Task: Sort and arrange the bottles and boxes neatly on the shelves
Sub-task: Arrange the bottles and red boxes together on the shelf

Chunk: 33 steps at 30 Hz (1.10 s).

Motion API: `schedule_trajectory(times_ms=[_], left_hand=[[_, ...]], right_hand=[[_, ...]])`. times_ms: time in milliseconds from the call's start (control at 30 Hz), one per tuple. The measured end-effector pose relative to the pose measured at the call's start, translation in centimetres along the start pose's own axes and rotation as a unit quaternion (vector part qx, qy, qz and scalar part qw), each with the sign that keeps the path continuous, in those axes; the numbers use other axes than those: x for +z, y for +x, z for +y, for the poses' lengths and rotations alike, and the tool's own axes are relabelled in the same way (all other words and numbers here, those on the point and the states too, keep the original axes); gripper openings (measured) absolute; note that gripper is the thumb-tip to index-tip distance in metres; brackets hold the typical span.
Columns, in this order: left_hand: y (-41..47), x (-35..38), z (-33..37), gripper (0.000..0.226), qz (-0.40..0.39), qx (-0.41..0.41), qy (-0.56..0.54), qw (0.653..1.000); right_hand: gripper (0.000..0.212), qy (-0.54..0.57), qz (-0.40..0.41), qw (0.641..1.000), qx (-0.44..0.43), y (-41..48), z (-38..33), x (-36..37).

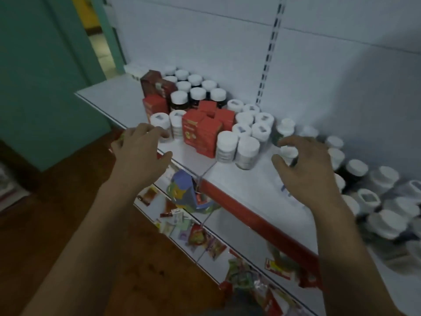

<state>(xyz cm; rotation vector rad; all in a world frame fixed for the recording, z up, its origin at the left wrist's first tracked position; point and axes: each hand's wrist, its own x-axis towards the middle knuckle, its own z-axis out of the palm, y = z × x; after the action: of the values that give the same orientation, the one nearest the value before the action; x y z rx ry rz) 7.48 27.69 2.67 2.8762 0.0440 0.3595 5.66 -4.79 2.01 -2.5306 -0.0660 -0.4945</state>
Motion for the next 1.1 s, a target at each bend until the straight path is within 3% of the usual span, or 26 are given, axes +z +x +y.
schedule_trajectory(times_ms=[300, 500, 633, 733, 833, 967, 1100], left_hand=[[6.8, 1.5, -10.9, 0.042, -0.015, -0.097, -0.012, 0.995], [13.9, 1.2, -15.0, 0.048, -0.023, -0.089, -0.054, 0.994], [18.3, 2.3, -16.8, 0.056, -0.029, -0.087, -0.076, 0.993], [22.4, 3.4, -18.2, 0.066, -0.048, -0.047, -0.095, 0.993], [26.6, 4.2, -19.6, 0.080, -0.089, 0.052, -0.168, 0.980], [31.3, 5.1, -20.8, 0.086, -0.136, 0.197, -0.257, 0.936], [35.2, 6.6, -20.9, 0.074, -0.156, 0.306, -0.312, 0.886]], right_hand=[[0.027, 0.064, -0.065, 0.993, -0.075, 11.1, -10.2, 12.5], [0.024, 0.067, -0.039, 0.993, -0.086, 18.3, -14.5, 17.5], [0.033, 0.038, -0.047, 0.997, -0.046, 21.2, -16.1, 19.9], [0.043, 0.020, -0.046, 0.999, -0.009, 22.3, -17.5, 21.3], [0.057, -0.005, -0.039, 0.999, 0.033, 23.0, -19.4, 22.4], [0.066, -0.064, -0.043, 0.994, 0.080, 23.9, -22.4, 24.3], [0.054, -0.110, -0.028, 0.984, 0.136, 24.3, -24.1, 25.7]])
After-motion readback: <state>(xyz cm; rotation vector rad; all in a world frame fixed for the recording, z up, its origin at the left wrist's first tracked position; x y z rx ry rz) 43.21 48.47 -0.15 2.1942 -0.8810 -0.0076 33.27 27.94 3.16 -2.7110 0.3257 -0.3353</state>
